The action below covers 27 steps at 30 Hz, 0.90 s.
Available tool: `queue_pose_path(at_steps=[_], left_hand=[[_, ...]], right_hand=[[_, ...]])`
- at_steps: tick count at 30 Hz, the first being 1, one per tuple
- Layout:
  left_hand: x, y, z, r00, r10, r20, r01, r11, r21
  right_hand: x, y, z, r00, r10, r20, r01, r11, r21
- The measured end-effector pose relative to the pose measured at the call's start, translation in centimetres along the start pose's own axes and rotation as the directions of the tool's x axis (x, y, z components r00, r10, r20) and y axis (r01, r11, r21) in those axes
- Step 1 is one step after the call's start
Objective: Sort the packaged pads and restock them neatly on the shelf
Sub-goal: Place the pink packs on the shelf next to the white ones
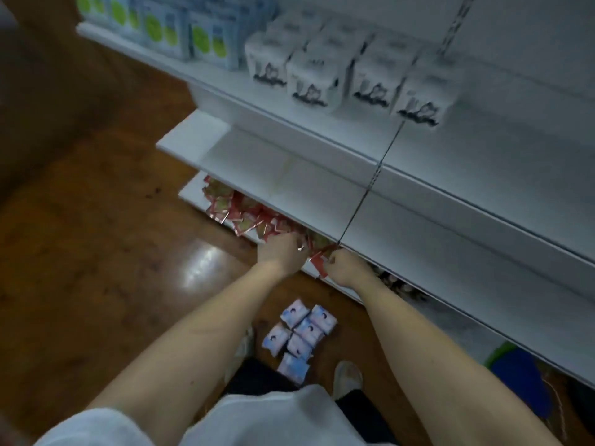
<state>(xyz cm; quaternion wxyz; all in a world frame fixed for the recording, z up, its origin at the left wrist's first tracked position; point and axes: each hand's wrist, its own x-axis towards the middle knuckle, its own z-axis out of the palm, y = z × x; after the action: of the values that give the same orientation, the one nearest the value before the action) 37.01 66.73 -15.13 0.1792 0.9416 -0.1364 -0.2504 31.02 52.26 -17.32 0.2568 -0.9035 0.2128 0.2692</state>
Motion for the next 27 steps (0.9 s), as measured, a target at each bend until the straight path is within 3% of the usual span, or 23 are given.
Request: queue_pose_path(at_steps=[5, 12, 20, 25, 27], left_hand=[[-3.2, -2.5, 8.6, 0.958, -0.286, 0.017, 0.286, 0.953, -0.102], [-7.9, -5.4, 22.5, 0.849, -0.514, 0.126, 0.528, 0.835, -0.151], [-6.2, -12.2, 42.0, 0.686, -0.627, 0.369, 0.721, 0.653, -0.230], [-1.6, -18.3, 54.1, 0.649, -0.634, 0.421, 0.754, 0.608, -0.247], [0.6, -20.5, 58.3, 0.676, -0.629, 0.384, 0.733, 0.629, -0.260]], right_hand=[[1.1, 5.3, 4.7, 0.972, -0.095, 0.214, 0.124, 0.984, -0.126], [1.0, 13.7, 14.1, 0.911, -0.006, 0.412, 0.107, 0.969, -0.223], [8.1, 21.7, 30.4, 0.839, 0.017, 0.544, 0.118, 0.970, -0.213], [16.2, 26.0, 41.4, 0.831, 0.105, 0.547, -0.062, 0.993, -0.096], [19.2, 26.4, 45.7, 0.850, 0.082, 0.520, -0.099, 0.995, 0.004]])
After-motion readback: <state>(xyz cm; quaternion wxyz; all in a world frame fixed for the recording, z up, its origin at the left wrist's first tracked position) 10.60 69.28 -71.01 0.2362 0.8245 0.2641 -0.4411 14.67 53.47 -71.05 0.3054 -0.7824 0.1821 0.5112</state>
